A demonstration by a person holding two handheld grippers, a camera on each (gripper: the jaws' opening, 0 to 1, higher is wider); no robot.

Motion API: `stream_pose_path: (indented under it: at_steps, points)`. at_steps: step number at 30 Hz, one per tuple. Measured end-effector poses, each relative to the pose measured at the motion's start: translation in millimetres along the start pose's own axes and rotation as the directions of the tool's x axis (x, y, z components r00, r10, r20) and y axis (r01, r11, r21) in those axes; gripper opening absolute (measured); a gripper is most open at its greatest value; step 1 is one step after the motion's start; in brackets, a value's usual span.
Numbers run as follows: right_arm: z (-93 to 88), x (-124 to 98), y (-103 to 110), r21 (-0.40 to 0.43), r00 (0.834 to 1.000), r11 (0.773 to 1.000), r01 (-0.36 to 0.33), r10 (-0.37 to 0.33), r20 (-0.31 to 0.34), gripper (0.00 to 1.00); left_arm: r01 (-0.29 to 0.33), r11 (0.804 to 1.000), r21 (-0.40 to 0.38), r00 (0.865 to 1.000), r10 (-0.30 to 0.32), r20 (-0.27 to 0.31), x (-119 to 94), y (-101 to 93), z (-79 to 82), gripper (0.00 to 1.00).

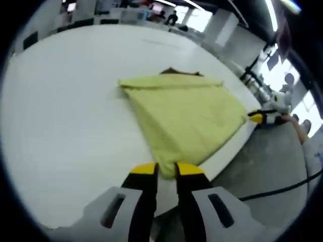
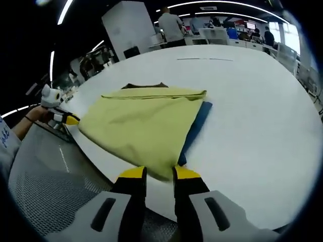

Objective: Fold the garment on the visible template until the final outline fits inside the template.

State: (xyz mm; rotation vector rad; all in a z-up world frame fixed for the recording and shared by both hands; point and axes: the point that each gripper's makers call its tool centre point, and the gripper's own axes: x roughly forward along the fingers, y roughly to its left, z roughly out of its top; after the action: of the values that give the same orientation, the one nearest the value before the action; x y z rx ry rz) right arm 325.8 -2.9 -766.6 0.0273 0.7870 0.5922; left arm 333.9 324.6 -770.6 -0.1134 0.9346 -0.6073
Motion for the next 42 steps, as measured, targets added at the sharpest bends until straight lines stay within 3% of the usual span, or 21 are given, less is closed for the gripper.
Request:
stream_pose_path:
  at_steps: [3, 21, 28, 42]
  points:
    - [0.6, 0.0, -0.1, -0.005, 1.000, 1.000, 0.002, -0.002, -0.003, 0.19, -0.011, 1.000, -0.014, 1.000, 0.011, 0.001, -0.1, 2.2, 0.0, 0.00]
    - [0.6, 0.0, -4.6, 0.003, 1.000, 1.000, 0.019, -0.019, -0.004, 0.13, -0.019, 0.998, -0.052, 1.000, 0.019, 0.000, -5.1, 0.7, 0.4, 0.00]
    - [7.7, -3.2, -8.5, -0.004, 0.999, 0.999, 0.036, -0.036, 0.016, 0.03, -0.037, 0.998, -0.058, 0.999, 0.037, -0.001, -8.7, 1.3, 2.6, 0.00]
    - [8.2, -4.1, -8.1, -0.006, 0.999, 0.999, 0.033, -0.033, 0.009, 0.02, -0.056, 0.996, -0.074, 0.998, 0.058, 0.015, -15.4, 5.4, 6.7, 0.00]
